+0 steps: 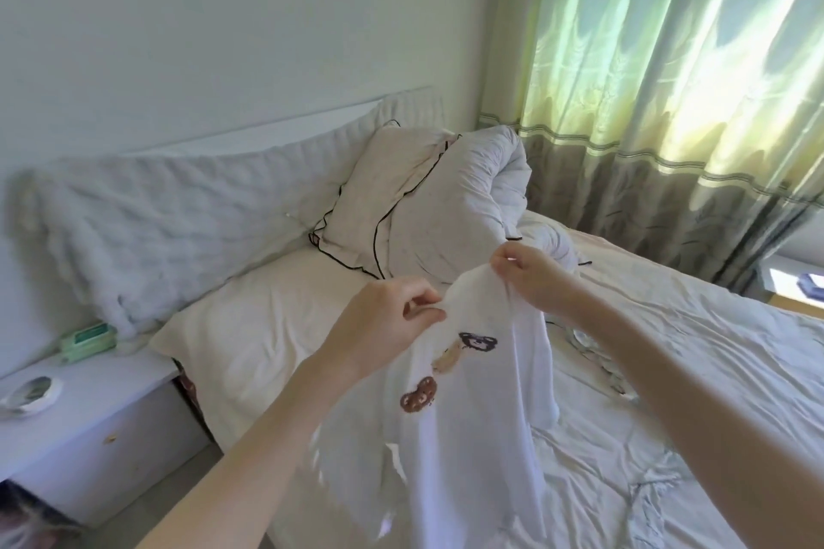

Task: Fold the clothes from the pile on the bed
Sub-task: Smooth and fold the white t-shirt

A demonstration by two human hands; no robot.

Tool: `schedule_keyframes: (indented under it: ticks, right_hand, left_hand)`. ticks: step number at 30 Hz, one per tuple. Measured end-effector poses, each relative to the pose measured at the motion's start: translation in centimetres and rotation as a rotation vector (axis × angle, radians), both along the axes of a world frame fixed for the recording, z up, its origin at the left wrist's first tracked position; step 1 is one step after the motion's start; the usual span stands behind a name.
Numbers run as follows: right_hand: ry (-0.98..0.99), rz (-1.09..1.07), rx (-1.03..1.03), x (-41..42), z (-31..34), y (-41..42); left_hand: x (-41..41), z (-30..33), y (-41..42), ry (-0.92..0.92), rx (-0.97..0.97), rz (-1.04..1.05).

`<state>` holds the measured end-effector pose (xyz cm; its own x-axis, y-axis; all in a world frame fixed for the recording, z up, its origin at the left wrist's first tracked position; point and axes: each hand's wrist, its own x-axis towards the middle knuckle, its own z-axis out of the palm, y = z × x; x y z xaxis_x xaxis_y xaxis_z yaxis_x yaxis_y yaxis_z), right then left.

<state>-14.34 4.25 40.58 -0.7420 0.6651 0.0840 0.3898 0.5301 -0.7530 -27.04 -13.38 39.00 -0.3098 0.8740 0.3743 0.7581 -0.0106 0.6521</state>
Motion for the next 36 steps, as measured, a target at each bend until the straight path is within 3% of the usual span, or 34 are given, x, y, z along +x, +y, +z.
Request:
schedule_keyframes:
  ticks: [3,5,8,11,14,19,23,29,31,36]
  right_hand:
    - [0.105,0.014,-0.038,-0.5,-0.4,-0.3]
    - [0.191,0.080,-0.114,-0.8,-0.3,-1.1]
    - [0.311,0.187,-0.231,-1.2,0.3,-2.2]
    - [0.448,0.266,-0.427,-1.6,1.0,-3.0]
    - [0.470,0.336,-0.558,-1.8,1.5,-3.1]
    - [0.478,0.243,-0.590,-1.6,1.1,-2.4]
    - [0.357,0.114,-0.357,-1.7,0.0,-2.8]
    - [-0.184,0.362,0.100,-1.6,0.4,-3.9]
    - [-0.174,0.368,0.223,-2.1,0.4,-4.1]
    - [0.000,0.222,0.309,-2.9,0.5,-3.5]
  left_hand:
    - [0.6,-1.1,-0.1,-0.205,-0.068,-0.113]
    - [0.3,-1.6,0.1,-0.305,0.019,-0.034]
    - [-0.8,-2.5,0.1,-0.202,-0.005,0.136]
    - [-1.1,-3.4,-0.2,-0.237,-0.147,0.096]
    - [-1.0,-4.1,-0.4,-0.177,-0.149,0.082]
    - [-2.2,-3.9,-1.2,-0.083,-0.210,0.163]
    - [-3.5,-3.9,-2.6,-0.133,-0.259,0.191]
    - [-5.7,-1.8,-4.3,-0.367,-0.274,0.149]
    - [-6.0,-1.7,-4.4,-0.269,-0.249,0.227]
    - [-6.6,-3.1,-5.2,-0.038,-0.354,0.451]
